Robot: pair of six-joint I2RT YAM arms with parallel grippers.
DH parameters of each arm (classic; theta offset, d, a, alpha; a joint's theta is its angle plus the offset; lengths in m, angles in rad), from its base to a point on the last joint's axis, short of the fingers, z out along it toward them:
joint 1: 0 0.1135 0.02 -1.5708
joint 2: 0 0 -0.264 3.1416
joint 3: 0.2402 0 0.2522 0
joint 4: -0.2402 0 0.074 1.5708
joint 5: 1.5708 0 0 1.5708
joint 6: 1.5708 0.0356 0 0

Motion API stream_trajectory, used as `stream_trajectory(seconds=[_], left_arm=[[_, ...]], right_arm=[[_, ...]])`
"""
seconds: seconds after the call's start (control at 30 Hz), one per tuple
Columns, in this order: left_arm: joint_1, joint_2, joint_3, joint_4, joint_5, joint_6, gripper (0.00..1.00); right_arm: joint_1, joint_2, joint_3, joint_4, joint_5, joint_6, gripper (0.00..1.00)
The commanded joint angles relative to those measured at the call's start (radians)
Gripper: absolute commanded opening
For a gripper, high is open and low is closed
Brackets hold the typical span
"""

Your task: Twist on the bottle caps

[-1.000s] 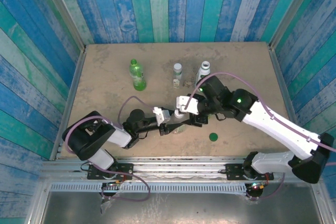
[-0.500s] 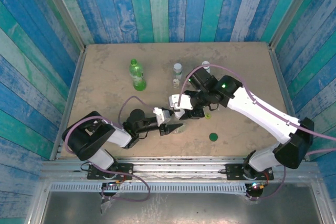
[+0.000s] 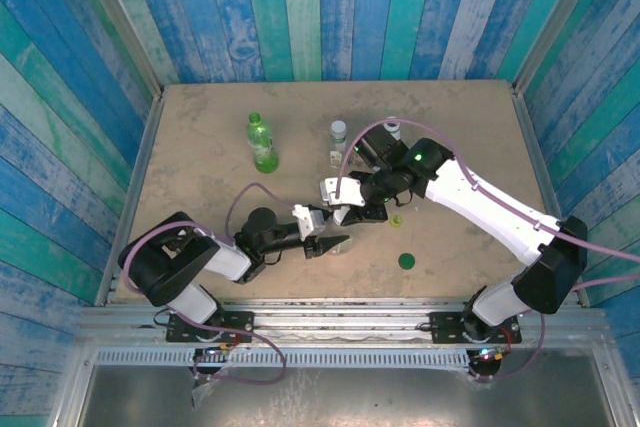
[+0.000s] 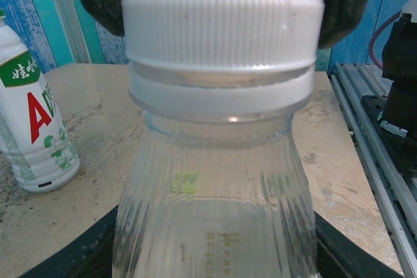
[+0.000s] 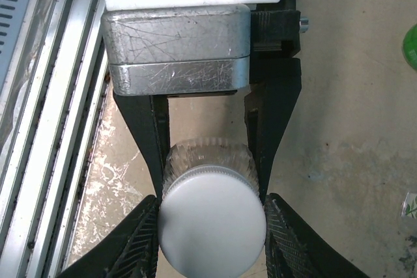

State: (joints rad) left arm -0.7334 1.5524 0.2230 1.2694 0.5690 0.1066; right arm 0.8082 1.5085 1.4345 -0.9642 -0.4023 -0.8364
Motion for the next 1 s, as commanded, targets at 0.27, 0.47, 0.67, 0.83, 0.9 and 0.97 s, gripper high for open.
stream_trajectory(seconds=[0.27, 0.47, 0.67, 0.83, 0.9, 0.97], left_arm=[[-0.003, -0.034, 0.172, -0.202, -0.245, 0.012, 0.54], [-0.003, -0.017, 0.162, -0.180, -0.208, -0.005, 0.53], [-0.003, -0.046, 0.123, -0.188, -0.168, 0.023, 0.54], [-0.004, -0.068, 0.106, -0.197, -0.068, 0.064, 0.55], [-0.003, -0.068, 0.105, -0.194, -0.028, 0.077, 0.55], [-0.003, -0.067, 0.103, -0.186, -0.011, 0.083, 0.55]], right_arm=[[0.078, -0.065, -0.124, 0.236, 0.471, 1.025, 0.12], [0.152, -0.094, -0.143, 0.234, 0.562, 1.169, 0.25], [0.145, -0.176, -0.133, 0.260, 0.477, 0.876, 0.56], [0.124, -0.286, -0.200, 0.273, 0.266, 0.487, 0.76], [0.114, -0.315, -0.223, 0.274, 0.202, 0.349, 0.81], [0.093, -0.326, -0.220, 0.265, 0.170, 0.259, 0.83]])
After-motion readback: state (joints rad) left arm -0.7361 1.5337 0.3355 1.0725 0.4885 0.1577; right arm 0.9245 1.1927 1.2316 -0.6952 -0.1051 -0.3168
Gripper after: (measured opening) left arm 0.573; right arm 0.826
